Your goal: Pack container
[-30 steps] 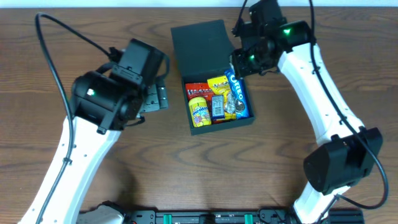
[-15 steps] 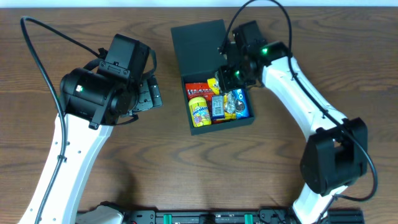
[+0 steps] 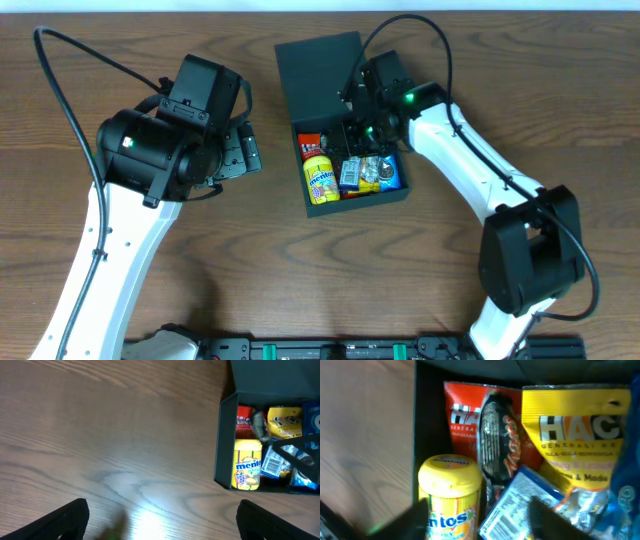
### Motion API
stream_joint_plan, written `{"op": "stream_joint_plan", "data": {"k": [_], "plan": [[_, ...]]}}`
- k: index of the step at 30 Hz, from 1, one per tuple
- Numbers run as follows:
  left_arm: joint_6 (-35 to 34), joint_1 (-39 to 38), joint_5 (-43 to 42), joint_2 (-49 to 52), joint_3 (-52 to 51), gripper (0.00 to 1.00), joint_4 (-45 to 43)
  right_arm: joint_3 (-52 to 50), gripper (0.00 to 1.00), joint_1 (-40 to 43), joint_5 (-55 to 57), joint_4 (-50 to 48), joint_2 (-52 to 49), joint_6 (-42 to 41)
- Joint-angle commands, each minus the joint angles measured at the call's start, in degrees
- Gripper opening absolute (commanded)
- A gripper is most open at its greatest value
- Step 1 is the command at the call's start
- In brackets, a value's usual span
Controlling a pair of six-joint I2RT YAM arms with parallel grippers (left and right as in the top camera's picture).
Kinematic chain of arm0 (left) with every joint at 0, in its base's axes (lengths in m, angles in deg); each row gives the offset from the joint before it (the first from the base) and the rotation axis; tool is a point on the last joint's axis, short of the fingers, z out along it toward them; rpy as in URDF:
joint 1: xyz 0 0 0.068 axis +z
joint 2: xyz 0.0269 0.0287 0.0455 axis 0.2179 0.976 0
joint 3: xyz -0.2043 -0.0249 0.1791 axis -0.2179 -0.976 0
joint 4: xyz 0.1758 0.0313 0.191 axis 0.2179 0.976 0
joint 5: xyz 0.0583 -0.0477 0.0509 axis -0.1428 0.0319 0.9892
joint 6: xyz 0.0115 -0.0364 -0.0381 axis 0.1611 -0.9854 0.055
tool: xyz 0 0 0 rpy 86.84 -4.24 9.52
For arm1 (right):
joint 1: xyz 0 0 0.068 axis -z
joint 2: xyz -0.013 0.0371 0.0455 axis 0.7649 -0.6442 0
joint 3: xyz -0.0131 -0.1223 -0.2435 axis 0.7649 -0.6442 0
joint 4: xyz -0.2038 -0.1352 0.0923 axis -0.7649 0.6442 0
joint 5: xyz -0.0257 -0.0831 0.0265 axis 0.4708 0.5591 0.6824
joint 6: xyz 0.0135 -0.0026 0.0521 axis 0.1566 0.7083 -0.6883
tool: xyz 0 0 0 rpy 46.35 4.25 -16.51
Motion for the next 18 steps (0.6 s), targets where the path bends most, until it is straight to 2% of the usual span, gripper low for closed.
{"op": "stream_joint_plan", "data": {"k": [1,5,8,13,18], "plan": [[1.31,0.37,0.09,-0.87,0.48,0.95,-0.46,-0.28,0.99,-0.44,-0.09,-0.35,0.2,-0.24],[2.78,1.88,-0.07,-0.87,0.48,0.95,-2.25,1.4,0.99,-0.33,-0.42,0.04,1.42,-0.22],[3.32,6.12,-2.6,-0.87,0.48,0.95,-3.02,4.02,0.99,-0.22,-0.17,2.03,4.44,1.4],[10.88,19.58,-23.45,0.2,0.48,0.95,-7.63,7.28,0.99,0.63,7.43,6.99,11.34,1.75],[13.6,29.75,-41.27,5.9,0.37,0.95,-12.68,7.3,0.99,1.53,22.08,12.9,17.84,1.68]]}}
